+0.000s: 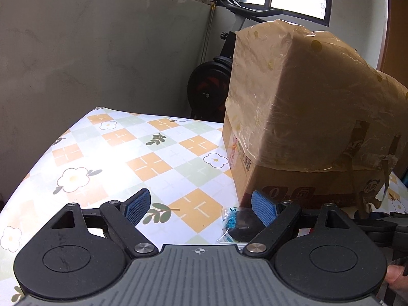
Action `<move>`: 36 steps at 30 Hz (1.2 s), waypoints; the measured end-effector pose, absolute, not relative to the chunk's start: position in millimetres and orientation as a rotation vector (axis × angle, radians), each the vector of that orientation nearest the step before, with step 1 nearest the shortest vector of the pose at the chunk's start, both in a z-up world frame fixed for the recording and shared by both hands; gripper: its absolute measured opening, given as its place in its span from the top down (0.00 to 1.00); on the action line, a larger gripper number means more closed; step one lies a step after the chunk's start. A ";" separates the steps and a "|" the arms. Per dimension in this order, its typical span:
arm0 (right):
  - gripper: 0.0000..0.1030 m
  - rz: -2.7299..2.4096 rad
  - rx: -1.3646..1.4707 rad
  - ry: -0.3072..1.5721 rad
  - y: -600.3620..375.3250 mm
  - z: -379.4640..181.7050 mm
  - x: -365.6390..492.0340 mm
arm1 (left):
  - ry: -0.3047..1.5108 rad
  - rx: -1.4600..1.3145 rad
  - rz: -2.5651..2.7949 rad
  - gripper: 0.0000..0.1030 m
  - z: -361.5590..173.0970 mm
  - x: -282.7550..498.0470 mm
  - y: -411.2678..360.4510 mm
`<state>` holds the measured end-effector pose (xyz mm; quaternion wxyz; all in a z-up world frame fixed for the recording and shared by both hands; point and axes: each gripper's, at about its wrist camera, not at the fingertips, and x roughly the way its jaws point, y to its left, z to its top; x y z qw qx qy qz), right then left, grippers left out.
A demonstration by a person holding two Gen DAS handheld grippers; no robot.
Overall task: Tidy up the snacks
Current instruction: 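Close the left tool on the blue-wrapped snack while the right tool grips the red spicy packet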
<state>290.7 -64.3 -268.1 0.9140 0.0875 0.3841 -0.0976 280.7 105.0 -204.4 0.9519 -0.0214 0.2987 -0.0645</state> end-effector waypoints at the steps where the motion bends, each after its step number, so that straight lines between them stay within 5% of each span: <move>1: 0.00 -0.196 0.162 0.814 -63.0 -271.0 291.5 | 0.609 -0.044 -0.137 0.14 -205.0 281.2 103.5; 15: 0.06 -0.081 0.081 0.822 -76.7 -272.2 271.4 | 0.717 -0.048 -0.167 0.15 -233.1 306.6 73.0; 19: 0.06 -0.081 0.091 0.828 -76.0 -270.0 273.9 | 0.736 -0.014 -0.202 0.51 -232.6 298.2 66.6; 36: 0.03 -0.134 0.076 0.851 -65.9 -265.9 316.1 | 0.729 -0.128 -0.126 0.51 -238.7 249.4 84.3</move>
